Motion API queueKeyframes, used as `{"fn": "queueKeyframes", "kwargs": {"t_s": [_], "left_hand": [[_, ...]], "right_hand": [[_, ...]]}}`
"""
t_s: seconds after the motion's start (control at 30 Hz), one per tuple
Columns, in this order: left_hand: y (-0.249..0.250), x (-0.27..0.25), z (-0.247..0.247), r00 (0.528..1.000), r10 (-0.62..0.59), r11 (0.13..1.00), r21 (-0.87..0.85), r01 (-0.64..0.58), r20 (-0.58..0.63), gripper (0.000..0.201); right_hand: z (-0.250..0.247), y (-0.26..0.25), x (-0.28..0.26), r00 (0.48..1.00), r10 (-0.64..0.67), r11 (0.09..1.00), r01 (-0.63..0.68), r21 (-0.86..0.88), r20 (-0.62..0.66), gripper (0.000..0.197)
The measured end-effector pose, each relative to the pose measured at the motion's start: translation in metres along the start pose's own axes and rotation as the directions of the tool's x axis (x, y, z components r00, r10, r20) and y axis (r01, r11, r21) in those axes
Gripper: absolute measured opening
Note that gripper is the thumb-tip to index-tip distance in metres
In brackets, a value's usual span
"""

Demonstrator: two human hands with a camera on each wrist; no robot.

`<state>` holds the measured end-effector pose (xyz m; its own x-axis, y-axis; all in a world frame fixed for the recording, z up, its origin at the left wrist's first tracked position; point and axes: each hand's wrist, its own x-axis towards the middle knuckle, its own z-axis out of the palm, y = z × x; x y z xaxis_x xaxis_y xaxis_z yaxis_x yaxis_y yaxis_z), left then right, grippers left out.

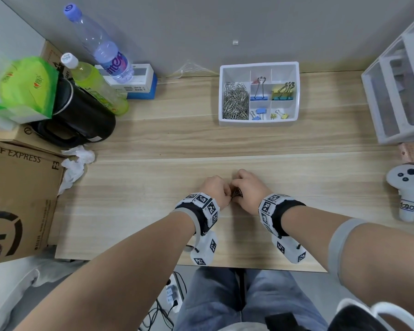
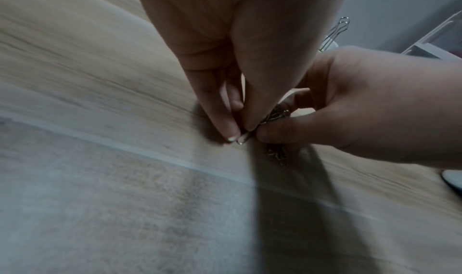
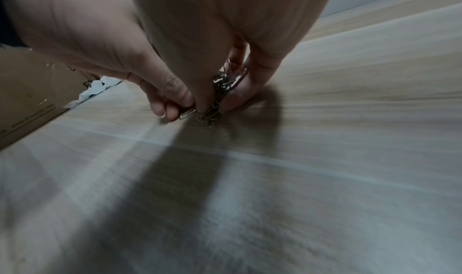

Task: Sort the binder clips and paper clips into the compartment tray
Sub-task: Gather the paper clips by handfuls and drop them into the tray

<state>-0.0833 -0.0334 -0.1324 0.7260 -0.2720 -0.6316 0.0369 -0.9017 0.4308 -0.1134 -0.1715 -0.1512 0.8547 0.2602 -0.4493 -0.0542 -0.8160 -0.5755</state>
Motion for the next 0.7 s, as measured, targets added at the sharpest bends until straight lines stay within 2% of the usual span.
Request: {"fn": "queueKeyframes", "kwargs": {"t_s": [0.17,0.33,0.7], "left_hand": [[0.0,-0.004,-0.004,1.0,0.023,0.999,-0.031,-0.023,-0.004,0.018],[-0.001,-0.001,-0.012,0.999,0.043,0.999,-0.026,-0.043,0.023,0.018],[0.012,0.012,-0.048,0.998,0.06,0.998,-0.027,-0.06,-0.004,0.014]], "right_hand": [[-0.002,-0.005,0.003,0.999,0.013,1.0,-0.012,0.022,-0.034,0.026],[-0.01,-0.012,0.004,0.999,0.027,0.999,-0.026,0.023,-0.039,0.02],[-0.048,-0.024,0.015,0.99,0.136,0.973,-0.124,0.195,-0.046,0.023]]}}
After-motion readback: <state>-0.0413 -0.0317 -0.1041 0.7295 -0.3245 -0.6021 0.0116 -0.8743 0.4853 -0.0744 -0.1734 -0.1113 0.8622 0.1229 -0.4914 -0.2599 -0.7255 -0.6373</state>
